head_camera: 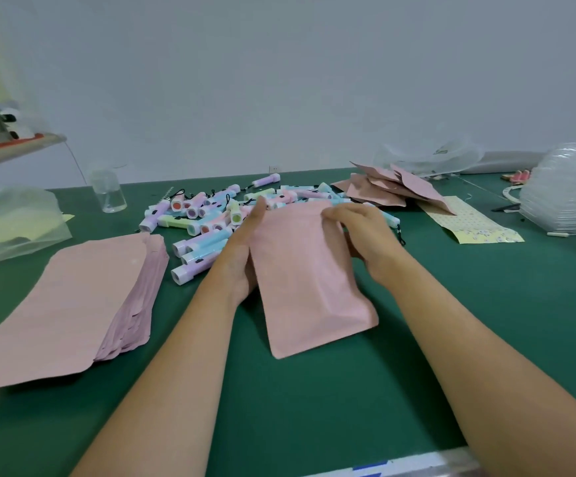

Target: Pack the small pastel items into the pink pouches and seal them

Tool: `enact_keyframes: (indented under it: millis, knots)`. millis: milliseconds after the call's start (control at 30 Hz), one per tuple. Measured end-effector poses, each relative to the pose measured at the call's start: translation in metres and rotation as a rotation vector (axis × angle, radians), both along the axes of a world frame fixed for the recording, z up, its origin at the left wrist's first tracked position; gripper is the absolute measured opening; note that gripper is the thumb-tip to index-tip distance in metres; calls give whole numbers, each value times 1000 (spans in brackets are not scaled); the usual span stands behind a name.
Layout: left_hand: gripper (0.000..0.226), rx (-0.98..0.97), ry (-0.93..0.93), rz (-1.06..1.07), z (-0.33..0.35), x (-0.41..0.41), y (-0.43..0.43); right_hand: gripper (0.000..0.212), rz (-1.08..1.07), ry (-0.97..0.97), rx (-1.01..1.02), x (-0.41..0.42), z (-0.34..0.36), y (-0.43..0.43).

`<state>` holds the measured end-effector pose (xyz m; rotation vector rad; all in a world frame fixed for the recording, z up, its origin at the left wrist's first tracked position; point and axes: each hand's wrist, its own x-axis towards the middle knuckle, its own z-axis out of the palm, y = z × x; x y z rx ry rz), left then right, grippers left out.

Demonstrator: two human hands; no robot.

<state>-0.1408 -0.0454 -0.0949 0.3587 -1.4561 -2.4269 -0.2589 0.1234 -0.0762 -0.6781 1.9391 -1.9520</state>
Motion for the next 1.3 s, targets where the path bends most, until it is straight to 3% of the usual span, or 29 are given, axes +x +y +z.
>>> enact_keyframes:
  millis: [67,200,333,600,800,933,1133,1300]
  knots:
    - [58,-44,-86,98,-2,-1,-1,14,38,33,66,0,-6,-2]
    - [69,-79,-99,140,-5,-2,-4,18,108,53,94,-6,-11,4]
    - [42,-154,-76,111,-8,-2,-5,20,149,100,123,-10,-16,7]
    - [63,-329,-124,94,-12,-6,-2,20,19,172,112,-8,-17,4]
    - [67,-380,-152,44,-11,-4,-2,16,160,91,186,-8,-15,9]
    - [65,-398,-146,53,-9,-3,0,51,217,100,225,-6,-19,9]
    - [66,-358,-161,49,-9,-3,-2,69,221,160,193,-3,-18,8]
    - [79,-366,-180,73,-9,-5,1,45,232,161,160,-6,-19,7]
